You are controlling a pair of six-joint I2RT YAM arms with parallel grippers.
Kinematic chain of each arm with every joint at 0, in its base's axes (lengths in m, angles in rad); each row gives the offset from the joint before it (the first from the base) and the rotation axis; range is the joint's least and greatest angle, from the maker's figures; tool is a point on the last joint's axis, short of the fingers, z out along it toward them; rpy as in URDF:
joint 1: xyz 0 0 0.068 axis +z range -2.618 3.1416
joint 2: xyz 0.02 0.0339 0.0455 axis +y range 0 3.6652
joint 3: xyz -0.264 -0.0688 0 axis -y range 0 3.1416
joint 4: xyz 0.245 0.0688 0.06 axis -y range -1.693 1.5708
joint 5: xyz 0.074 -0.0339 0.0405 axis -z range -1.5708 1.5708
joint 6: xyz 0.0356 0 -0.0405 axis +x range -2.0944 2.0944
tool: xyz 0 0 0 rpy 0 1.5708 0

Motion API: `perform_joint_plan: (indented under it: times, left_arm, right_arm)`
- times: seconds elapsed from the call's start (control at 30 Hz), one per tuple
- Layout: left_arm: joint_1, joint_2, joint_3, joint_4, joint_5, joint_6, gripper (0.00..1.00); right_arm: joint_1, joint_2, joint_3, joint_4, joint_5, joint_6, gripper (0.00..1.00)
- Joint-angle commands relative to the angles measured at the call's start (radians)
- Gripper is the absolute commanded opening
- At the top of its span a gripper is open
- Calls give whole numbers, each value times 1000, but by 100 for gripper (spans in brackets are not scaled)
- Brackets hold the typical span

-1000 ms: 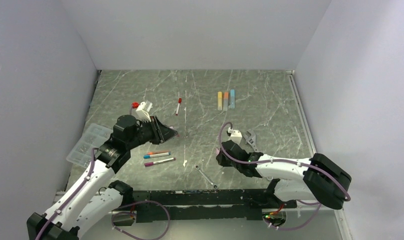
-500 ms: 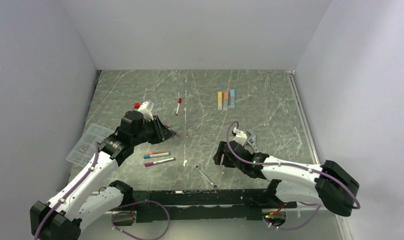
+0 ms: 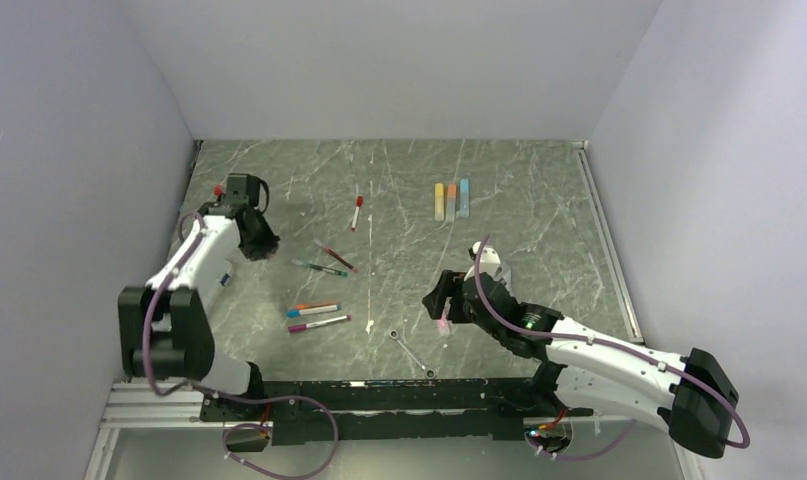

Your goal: Open the pen caps

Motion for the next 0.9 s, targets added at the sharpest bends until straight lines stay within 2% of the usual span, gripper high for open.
perform_joint_plan:
  times: [0.0,0.23,0.33,0.4,0.63,0.87]
  left_arm:
    - [107,130,99,-28,-3,23,0]
    - [156,327,147,-5,-45,18,0]
    - [158,342,122,8,-47,14,2]
    - [158,343,102,28,-56,21,5]
    - [158,383,83,66,-53,52,10]
    - [157,374,65,65,-63,54,39]
  right_arm:
    - [3,-24,10,50,-33,-36,73]
    - [3,-150,-22,10,-16,-37,76]
    - [3,-192,-33,-11,-9,-46,82]
    - [3,-201,-34,-20,-7,-49,90]
    - [3,-224,-32,-30,-9,-48,93]
    - [3,-248,-24,-63,5,-36,95]
